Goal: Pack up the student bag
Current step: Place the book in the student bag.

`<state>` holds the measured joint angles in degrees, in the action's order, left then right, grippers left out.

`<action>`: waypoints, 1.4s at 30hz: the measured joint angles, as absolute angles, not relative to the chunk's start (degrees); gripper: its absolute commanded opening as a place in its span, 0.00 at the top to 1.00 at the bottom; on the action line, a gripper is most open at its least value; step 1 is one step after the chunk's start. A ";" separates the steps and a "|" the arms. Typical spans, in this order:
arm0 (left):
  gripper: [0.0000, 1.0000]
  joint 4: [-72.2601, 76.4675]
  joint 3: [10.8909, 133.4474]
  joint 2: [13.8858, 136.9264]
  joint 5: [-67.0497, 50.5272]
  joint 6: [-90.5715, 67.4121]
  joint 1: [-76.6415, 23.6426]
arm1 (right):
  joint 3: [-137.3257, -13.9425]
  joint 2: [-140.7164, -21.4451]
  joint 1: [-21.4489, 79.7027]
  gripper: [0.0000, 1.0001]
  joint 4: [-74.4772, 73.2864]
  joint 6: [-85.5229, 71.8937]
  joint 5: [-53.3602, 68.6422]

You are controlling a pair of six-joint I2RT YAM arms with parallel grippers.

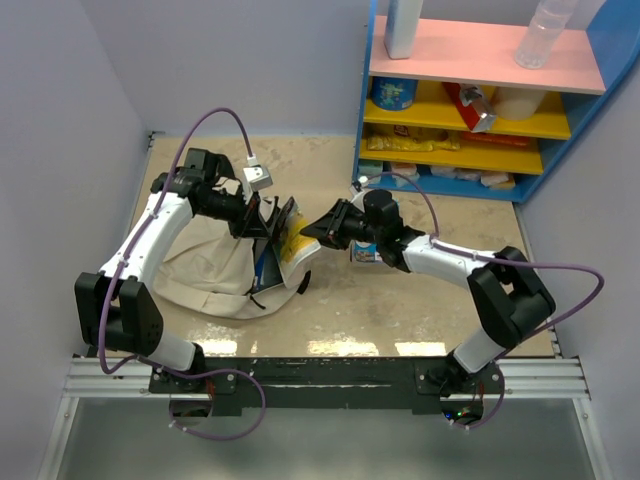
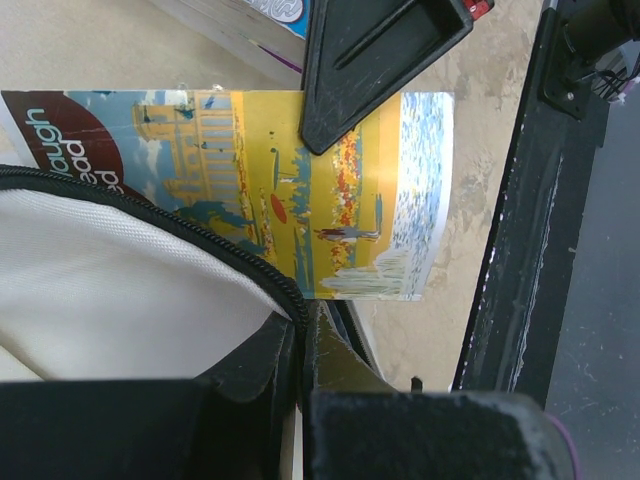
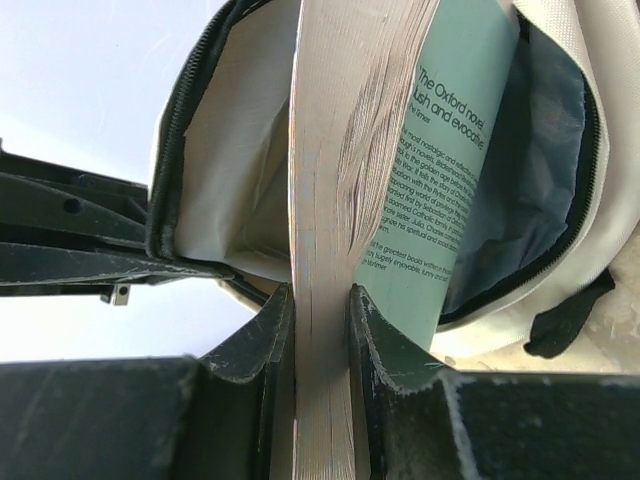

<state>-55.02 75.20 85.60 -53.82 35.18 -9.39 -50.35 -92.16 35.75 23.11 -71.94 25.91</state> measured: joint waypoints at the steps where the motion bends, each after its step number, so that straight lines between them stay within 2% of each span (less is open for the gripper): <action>1: 1.00 -55.00 75.20 85.60 -53.82 35.18 -9.39 | -50.65 -91.70 35.75 1.00 22.04 -71.57 25.82; 14: 1.00 -55.00 75.20 85.60 -53.84 35.16 -9.39 | -52.27 -88.12 36.53 1.00 20.64 -70.78 25.06; 24: 1.00 -54.96 75.22 85.58 -54.17 35.05 -9.39 | -55.27 -102.56 39.22 1.00 27.88 -72.01 23.24; 35: 1.00 -53.12 75.20 85.03 -54.63 32.86 -9.39 | -62.67 -109.30 45.87 1.00 30.22 -69.38 13.17; 36: 1.00 -52.90 75.20 84.88 -54.63 32.49 -9.39 | -62.67 -109.80 46.50 0.96 30.57 -69.17 12.29; 37: 1.00 -52.73 75.20 84.71 -54.63 32.16 -9.39 | -62.67 -110.37 47.37 0.85 30.83 -68.82 11.11; 42: 1.00 -52.66 75.20 84.09 -55.22 31.48 -9.39 | -63.55 -111.42 51.59 0.67 28.64 -66.48 6.66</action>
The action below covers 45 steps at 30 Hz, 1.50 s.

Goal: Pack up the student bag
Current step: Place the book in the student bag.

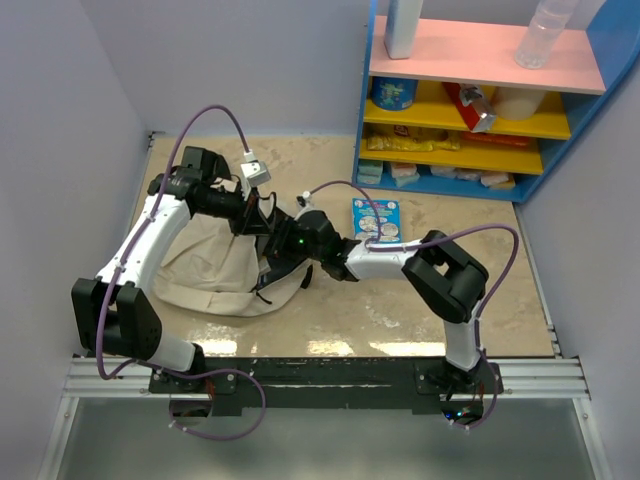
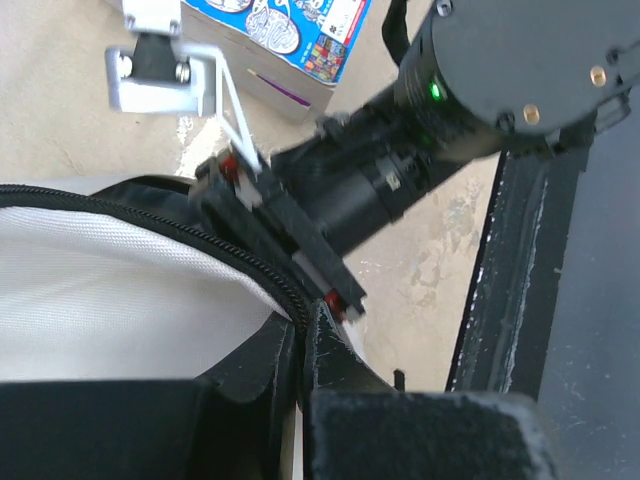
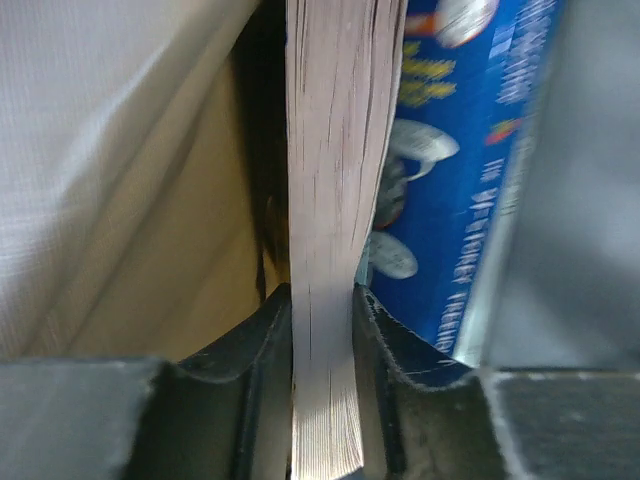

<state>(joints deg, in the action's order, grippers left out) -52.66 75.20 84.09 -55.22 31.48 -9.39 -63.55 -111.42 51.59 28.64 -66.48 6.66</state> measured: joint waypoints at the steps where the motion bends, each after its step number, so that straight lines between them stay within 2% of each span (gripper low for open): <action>1: 1.00 -52.64 75.20 84.09 -55.59 31.07 -9.39 | -64.29 -111.57 52.16 0.62 27.97 -66.17 6.83; 4: 1.00 -52.66 75.20 84.09 -56.14 30.65 -9.39 | -65.93 -111.90 53.56 0.50 26.06 -64.62 7.25; 7: 1.00 -52.75 75.20 84.09 -56.36 30.63 -9.32 | -66.02 -111.87 53.63 0.44 23.24 -62.78 7.18; 15: 1.00 -52.86 75.20 84.09 -56.88 30.72 -9.32 | -60.29 -107.55 50.17 0.45 19.14 -60.36 7.73; 18: 1.00 -52.99 75.20 84.09 -56.88 30.92 -9.32 | -58.33 -105.21 48.27 0.51 19.29 -59.86 8.10; 21: 1.00 -53.08 75.20 84.09 -56.88 31.07 -9.32 | -57.76 -104.05 47.05 0.67 19.70 -59.29 8.49; 22: 1.00 -53.10 75.20 84.09 -56.88 31.09 -9.32 | -57.80 -104.07 46.87 0.77 20.01 -59.09 8.67; 24: 1.00 -53.21 75.20 84.09 -56.88 31.09 -9.32 | -57.98 -104.44 46.81 0.89 20.10 -58.76 8.88; 25: 1.00 -53.25 75.20 84.09 -56.88 31.09 -9.32 | -58.43 -105.01 46.85 0.98 20.10 -58.63 9.06; 31: 1.00 -53.32 75.20 84.09 -56.90 31.09 -9.32 | -62.22 -109.51 48.31 1.00 19.18 -58.19 9.63; 40: 1.00 -54.08 75.22 84.09 -57.08 31.31 -9.32 | -65.95 -110.28 52.64 1.00 15.22 -57.32 9.76; 41: 1.00 -54.17 75.22 84.09 -57.08 31.33 -9.32 | -66.22 -110.28 52.69 0.99 14.87 -57.32 9.87; 42: 1.00 -54.28 75.22 84.09 -57.06 31.33 -9.32 | -66.43 -110.28 52.69 0.86 14.57 -57.36 10.02; 44: 1.00 -54.43 75.22 84.09 -57.10 31.70 -9.32 | -66.52 -110.19 52.29 0.69 13.89 -57.69 10.33; 45: 1.00 -54.54 75.22 84.09 -57.19 32.10 -9.32 | -66.37 -110.06 51.44 0.56 13.50 -57.76 10.87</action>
<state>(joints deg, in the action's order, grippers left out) -54.54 75.22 84.09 -57.19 32.10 -9.32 -66.37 -110.06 51.44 13.50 -57.76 10.87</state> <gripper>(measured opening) 0.050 0.196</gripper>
